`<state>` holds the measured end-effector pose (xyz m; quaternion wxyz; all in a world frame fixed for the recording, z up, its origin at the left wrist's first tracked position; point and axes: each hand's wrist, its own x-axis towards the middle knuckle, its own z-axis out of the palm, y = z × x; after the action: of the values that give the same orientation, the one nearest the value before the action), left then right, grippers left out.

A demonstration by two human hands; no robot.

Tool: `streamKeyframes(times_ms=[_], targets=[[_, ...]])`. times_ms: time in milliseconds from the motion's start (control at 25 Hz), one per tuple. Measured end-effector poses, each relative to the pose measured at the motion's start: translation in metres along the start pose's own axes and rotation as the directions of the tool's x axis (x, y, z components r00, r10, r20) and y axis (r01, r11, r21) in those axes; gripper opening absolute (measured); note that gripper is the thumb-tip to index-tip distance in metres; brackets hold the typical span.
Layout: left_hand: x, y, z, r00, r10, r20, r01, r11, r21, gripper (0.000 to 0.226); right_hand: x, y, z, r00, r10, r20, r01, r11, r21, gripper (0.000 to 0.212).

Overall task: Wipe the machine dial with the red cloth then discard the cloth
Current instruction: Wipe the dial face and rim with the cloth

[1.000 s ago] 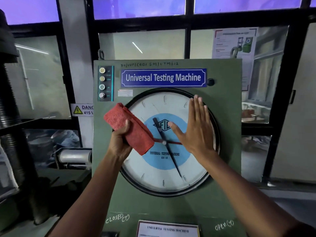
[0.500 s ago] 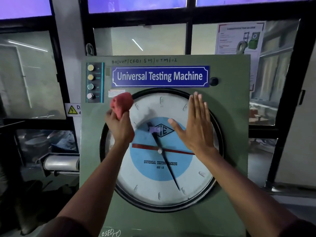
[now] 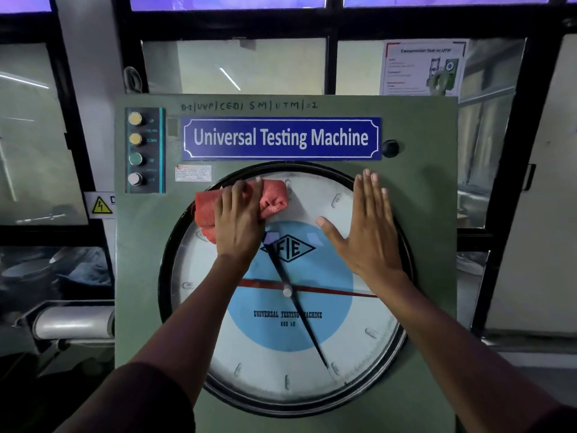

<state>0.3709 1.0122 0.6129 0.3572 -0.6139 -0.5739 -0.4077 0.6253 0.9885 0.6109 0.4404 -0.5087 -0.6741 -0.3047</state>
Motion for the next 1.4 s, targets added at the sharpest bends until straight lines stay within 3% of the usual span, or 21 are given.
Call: streamKeyframes(times_ms=[200, 600, 800, 880, 1040, 1160, 1400], targets=[[-0.019, -0.002, 0.016, 1.0, 0.016, 0.024, -0.013, 0.996, -0.091, 0.074, 0.02, -0.012, 0.026, 0.999, -0.025, 0.029, 0.025, 0.999, 0.022, 0.105], [-0.024, -0.001, 0.016, 0.993, 0.038, 0.112, -0.026, 0.994, -0.106, 0.091, 0.045, -0.011, 0.058, 0.995, -0.039, 0.092, 0.037, 0.999, 0.024, 0.105], [-0.016, -0.006, 0.005, 0.994, 0.029, 0.11, -0.018, 0.995, -0.101, 0.075, 0.045, -0.001, 0.06, 0.989, -0.078, 0.123, 0.077, 0.997, 0.015, 0.105], [-0.006, -0.011, 0.002, 0.995, 0.076, 0.058, -0.072, 0.995, -0.064, 0.067, 0.045, 0.001, 0.06, 0.988, -0.086, 0.127, 0.083, 0.996, 0.029, 0.104], [0.011, -0.022, 0.008, 0.946, 0.322, -0.029, -0.323, 0.945, -0.047, 0.063, 0.057, 0.004, 0.058, 0.989, -0.021, 0.143, 0.005, 0.994, 0.11, 0.101], [0.012, -0.028, 0.015, 0.939, 0.343, 0.026, -0.343, 0.939, -0.028, 0.068, 0.072, 0.011, 0.057, 0.985, 0.03, 0.17, -0.063, 0.979, 0.192, 0.09], [0.01, -0.021, 0.018, 0.955, 0.285, 0.078, -0.287, 0.958, 0.018, 0.078, 0.076, 0.02, 0.059, 0.994, 0.024, 0.106, -0.06, 0.932, 0.358, 0.058]])
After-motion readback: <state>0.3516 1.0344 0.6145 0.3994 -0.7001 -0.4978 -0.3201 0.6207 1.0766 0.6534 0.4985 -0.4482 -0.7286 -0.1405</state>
